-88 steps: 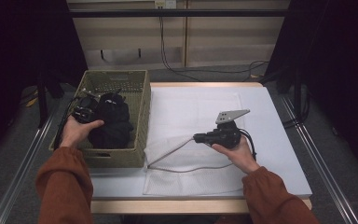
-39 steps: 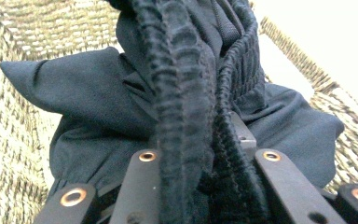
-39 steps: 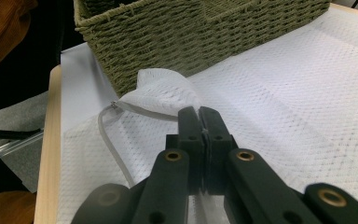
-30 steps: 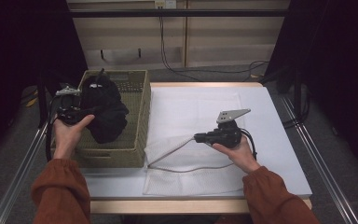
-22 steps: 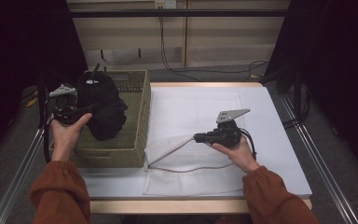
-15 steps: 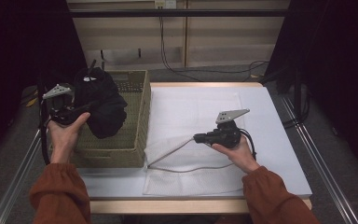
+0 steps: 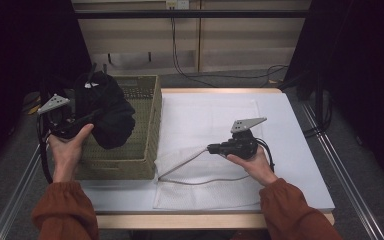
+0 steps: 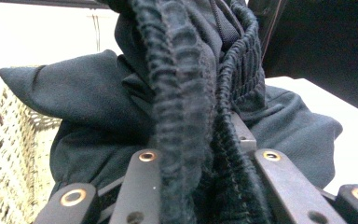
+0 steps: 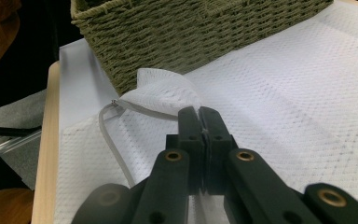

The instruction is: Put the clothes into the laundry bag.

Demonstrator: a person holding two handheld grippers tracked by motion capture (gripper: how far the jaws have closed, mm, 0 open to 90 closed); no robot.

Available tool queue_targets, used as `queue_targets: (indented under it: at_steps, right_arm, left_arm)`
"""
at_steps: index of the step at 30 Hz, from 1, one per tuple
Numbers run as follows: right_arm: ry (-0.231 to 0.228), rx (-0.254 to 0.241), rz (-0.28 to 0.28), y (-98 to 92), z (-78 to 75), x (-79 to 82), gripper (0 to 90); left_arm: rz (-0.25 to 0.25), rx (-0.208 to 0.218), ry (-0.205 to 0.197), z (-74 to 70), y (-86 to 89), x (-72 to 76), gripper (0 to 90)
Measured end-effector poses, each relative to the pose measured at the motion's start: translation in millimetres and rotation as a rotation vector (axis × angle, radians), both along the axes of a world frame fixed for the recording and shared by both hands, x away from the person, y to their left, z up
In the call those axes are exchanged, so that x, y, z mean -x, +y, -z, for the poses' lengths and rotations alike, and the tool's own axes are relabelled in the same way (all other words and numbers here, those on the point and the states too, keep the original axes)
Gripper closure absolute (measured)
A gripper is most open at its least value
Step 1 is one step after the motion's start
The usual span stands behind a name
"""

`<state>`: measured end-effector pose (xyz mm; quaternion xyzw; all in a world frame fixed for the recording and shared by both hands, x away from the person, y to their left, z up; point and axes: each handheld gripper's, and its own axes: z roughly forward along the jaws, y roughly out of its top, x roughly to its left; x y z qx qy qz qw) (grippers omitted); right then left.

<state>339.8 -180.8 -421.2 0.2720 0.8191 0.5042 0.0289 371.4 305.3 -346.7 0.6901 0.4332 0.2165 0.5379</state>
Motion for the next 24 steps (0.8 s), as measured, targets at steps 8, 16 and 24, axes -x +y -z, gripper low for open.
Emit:
queue_targets:
  at_steps: [8,16,24]
  right_arm:
    - [-0.002,-0.001,0.004,-0.1,0.2,0.2,88.8]
    - [-0.001,-0.002,0.003,0.7,0.7,0.7,88.8]
    - [-0.005,0.006,0.002,-0.3,0.7,0.3,88.8]
  left_arm:
    - [0.004,0.006,-0.032,-5.1,1.7,8.5,73.2]
    - [0.028,0.019,-0.078,-19.8,-2.6,18.2,73.2]
    - [0.041,0.017,-0.101,-29.2,-12.8,28.5,73.2]
